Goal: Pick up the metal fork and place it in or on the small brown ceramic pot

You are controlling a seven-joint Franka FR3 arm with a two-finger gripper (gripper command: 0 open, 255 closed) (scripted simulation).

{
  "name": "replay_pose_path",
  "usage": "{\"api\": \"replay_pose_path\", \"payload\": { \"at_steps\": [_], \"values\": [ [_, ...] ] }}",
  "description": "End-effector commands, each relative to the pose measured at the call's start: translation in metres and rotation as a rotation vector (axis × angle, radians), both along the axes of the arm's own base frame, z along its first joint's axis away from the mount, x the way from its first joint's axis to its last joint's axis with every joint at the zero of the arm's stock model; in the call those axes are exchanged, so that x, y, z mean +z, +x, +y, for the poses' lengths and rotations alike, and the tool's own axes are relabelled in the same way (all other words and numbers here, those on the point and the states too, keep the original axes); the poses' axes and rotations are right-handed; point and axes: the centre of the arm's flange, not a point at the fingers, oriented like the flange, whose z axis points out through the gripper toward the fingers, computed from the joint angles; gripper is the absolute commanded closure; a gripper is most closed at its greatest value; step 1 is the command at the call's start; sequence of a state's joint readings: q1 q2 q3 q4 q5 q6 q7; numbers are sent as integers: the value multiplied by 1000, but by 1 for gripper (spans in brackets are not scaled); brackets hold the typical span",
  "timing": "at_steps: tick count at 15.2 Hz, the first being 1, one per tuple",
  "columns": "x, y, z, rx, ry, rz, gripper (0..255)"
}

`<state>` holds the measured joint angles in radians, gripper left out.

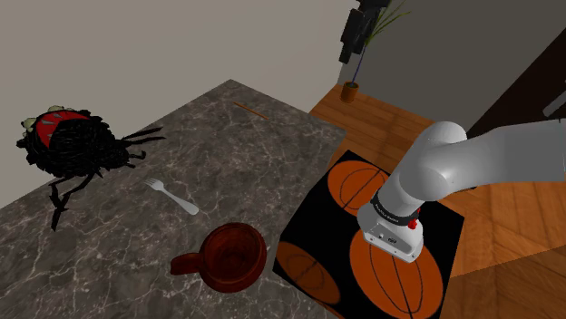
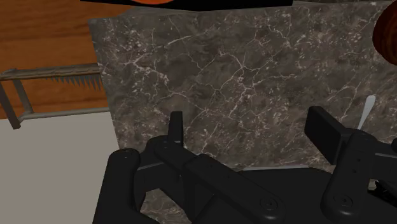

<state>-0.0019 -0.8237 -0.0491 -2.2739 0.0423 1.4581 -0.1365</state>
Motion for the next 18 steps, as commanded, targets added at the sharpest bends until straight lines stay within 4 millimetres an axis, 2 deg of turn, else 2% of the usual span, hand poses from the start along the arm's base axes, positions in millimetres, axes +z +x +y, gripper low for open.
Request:
{"api": "replay_pose_path", "payload": {
  "at_steps": [1, 18],
  "values": [
    [0, 0, 0, 0, 0, 0, 0],
    [-117, 92, 165, -11, 48, 52, 0]
  ]
}}
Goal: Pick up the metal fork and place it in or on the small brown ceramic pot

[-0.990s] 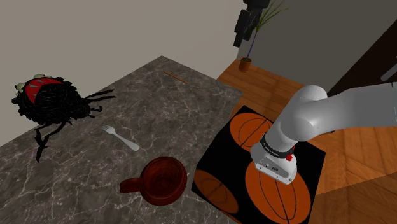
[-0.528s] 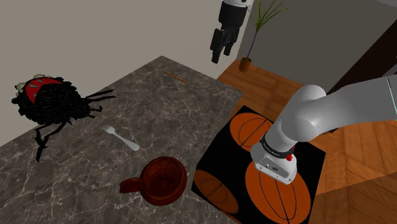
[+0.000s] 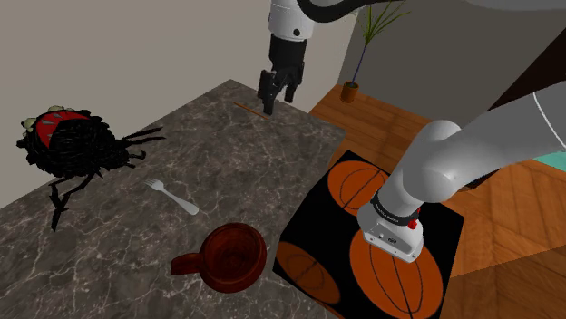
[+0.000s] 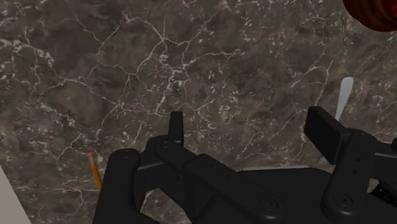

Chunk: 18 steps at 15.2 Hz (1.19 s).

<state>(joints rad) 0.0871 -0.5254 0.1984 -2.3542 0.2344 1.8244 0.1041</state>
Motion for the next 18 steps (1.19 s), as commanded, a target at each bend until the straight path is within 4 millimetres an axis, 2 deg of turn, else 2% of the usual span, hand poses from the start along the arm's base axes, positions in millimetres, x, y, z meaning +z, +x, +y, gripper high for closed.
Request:
{"api": "replay_pose_path", "payload": {
  "at_steps": [1, 18],
  "values": [
    [-12, 10, 21, -2, 7, 6, 0],
    [-126, 98, 191, -13, 54, 58, 0]
  ]
}}
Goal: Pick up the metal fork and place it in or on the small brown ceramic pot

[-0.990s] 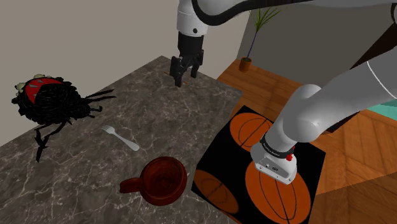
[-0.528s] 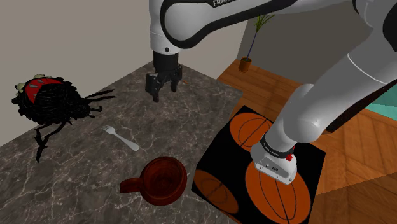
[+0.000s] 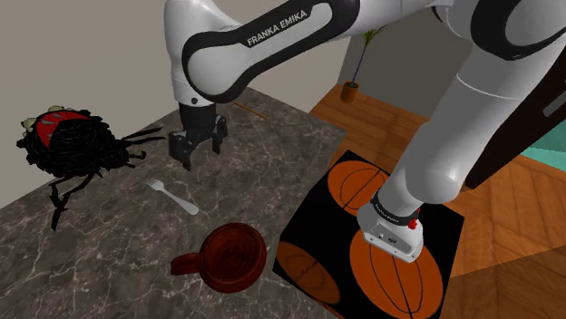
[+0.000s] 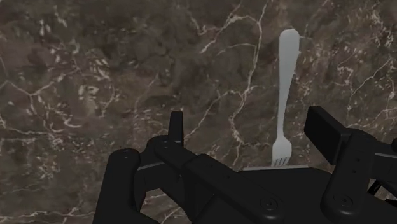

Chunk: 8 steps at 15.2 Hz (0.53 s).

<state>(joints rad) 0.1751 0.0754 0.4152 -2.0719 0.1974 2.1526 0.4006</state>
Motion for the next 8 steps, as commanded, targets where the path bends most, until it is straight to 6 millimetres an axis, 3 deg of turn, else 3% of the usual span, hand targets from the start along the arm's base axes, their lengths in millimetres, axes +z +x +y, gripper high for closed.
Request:
{"api": "replay_pose_path", "payload": {
  "at_steps": [1, 6, 8],
  "values": [
    [-15, 11, 21, -2, 6, 6, 0],
    [-47, 37, 72, -6, 20, 22, 0],
    [-58, 40, 81, -6, 23, 24, 0]
  ]
}}
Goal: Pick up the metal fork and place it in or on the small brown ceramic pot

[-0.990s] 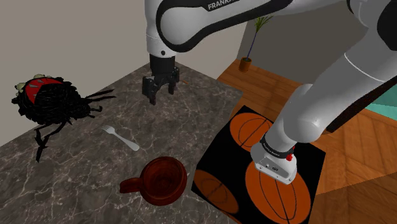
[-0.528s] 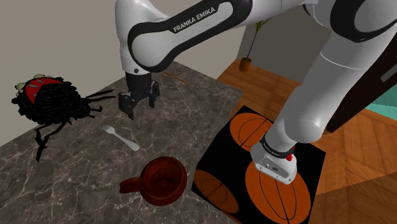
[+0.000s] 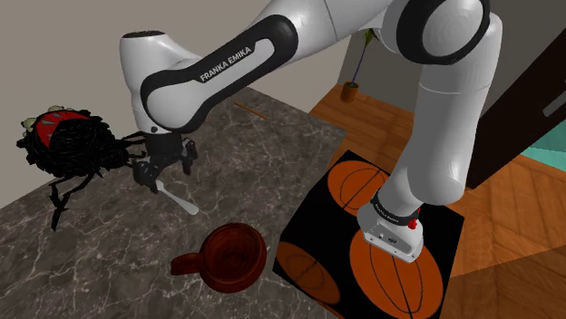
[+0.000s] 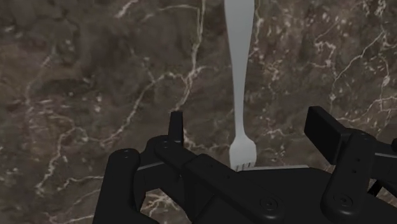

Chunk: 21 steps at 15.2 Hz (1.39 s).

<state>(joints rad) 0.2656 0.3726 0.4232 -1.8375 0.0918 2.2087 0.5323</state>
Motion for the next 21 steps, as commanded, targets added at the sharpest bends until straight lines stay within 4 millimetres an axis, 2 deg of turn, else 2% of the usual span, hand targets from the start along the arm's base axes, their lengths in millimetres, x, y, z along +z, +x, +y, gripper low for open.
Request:
{"api": "replay_pose_path", "payload": {
  "at_steps": [1, 7, 14, 15, 21],
  "values": [
    [-10, 1, 7, -1, 1, 1, 0],
    [-39, -2, 12, -1, 1, 1, 0],
    [-39, -2, 12, -1, 1, 1, 0],
    [-39, -2, 12, -1, 1, 1, 255],
    [-39, -2, 12, -1, 1, 1, 255]
  ]
}}
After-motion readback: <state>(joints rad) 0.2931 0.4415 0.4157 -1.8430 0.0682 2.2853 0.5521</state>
